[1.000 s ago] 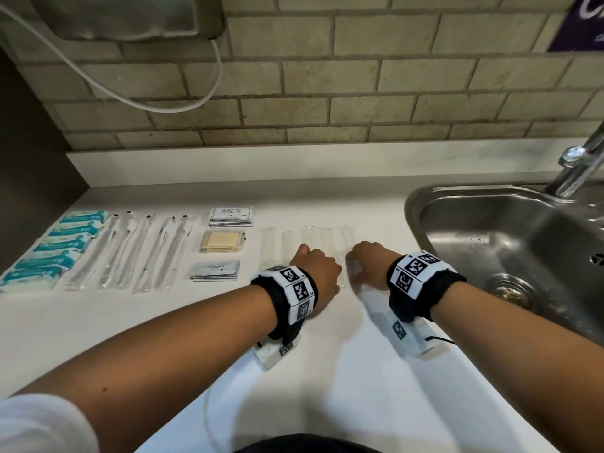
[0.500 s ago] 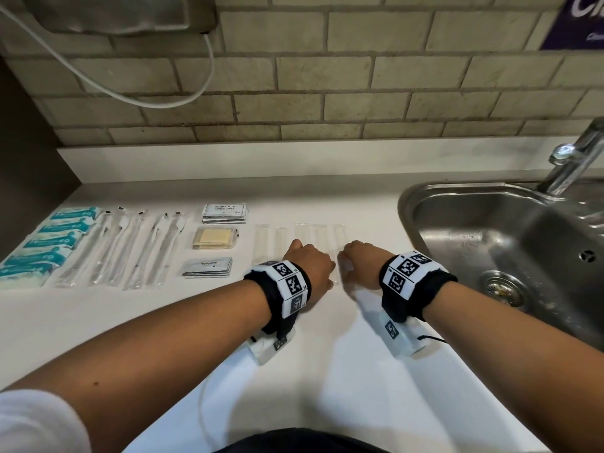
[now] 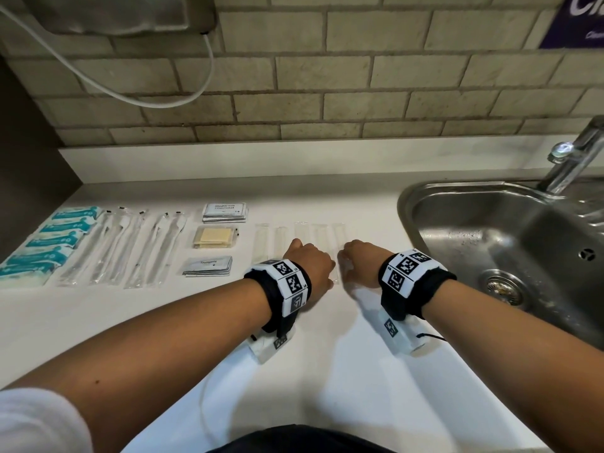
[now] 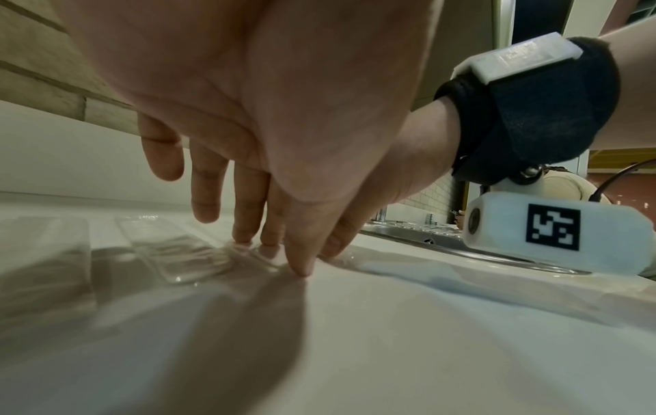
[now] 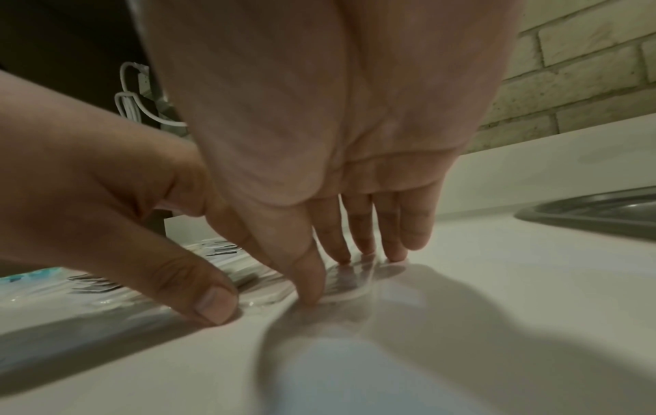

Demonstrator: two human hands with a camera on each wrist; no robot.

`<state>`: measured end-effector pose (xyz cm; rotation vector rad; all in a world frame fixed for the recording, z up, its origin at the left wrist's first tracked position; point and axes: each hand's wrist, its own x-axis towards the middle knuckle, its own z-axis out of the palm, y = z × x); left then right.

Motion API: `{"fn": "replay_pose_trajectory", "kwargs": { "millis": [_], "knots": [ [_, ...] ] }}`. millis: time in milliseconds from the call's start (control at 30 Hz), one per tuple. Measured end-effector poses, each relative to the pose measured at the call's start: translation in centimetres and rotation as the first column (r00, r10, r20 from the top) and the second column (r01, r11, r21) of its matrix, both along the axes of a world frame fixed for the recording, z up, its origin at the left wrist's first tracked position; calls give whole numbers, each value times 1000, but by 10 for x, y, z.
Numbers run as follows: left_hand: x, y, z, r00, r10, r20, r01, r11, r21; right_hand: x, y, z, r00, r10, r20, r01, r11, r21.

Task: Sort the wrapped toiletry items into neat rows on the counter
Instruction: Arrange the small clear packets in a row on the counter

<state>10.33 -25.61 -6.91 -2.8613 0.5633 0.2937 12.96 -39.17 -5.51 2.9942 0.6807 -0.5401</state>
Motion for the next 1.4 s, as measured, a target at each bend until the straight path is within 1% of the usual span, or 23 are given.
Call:
{"fn": "replay_pose_trajectory", "kwargs": {
  "millis": [167, 267, 400, 500, 567, 667, 767, 900, 1000, 1100, 1233, 1400],
  "knots": [
    [0, 3, 0, 1000, -14, 8, 14, 1000, -25, 0, 1, 0, 1000, -4, 5, 4, 1000, -21],
    [0, 6, 4, 1000, -17, 1, 17, 998, -61, 1, 0, 3, 998, -9, 65, 6, 999, 49],
    [1, 21, 9, 996, 48, 72, -31, 975, -220, 6, 8, 7, 999, 13, 36, -16, 996, 90],
    [1, 38, 9, 982, 146, 121, -109, 957, -268, 6, 21, 8, 999, 39, 27, -42, 993, 111],
    [1, 52, 9, 974, 193, 120, -160, 958, -237, 4, 31, 5, 999, 51, 21, -53, 988, 143],
    [-1, 70, 9, 984, 173, 41, -168, 980, -105, -3, 45, 0, 998, 50, 45, -57, 980, 193],
    [-5, 78, 1, 989, 150, 12, -150, 988, -24, -4, 57, -5, 994, 92, 61, -99, 987, 126],
    [-6, 80, -7, 990, 141, 22, -140, 990, -34, 0, 65, -11, 990, 138, 21, -139, 990, 30],
    [-4, 82, -7, 989, 143, 36, -141, 989, -35, 2, 66, -15, 989, 142, 34, -143, 989, 28],
    [-3, 84, -8, 988, 149, 33, -148, 989, -23, 3, 67, -15, 991, 135, 6, -135, 991, 23],
    [-4, 82, -7, 987, 148, 62, -146, 989, -34, 3, 66, -16, 990, 138, -5, -138, 990, 26],
    [-4, 81, -5, 987, 155, 45, -155, 988, -17, 3, 68, -17, 990, 139, 12, -140, 990, 23]
  ]
}}
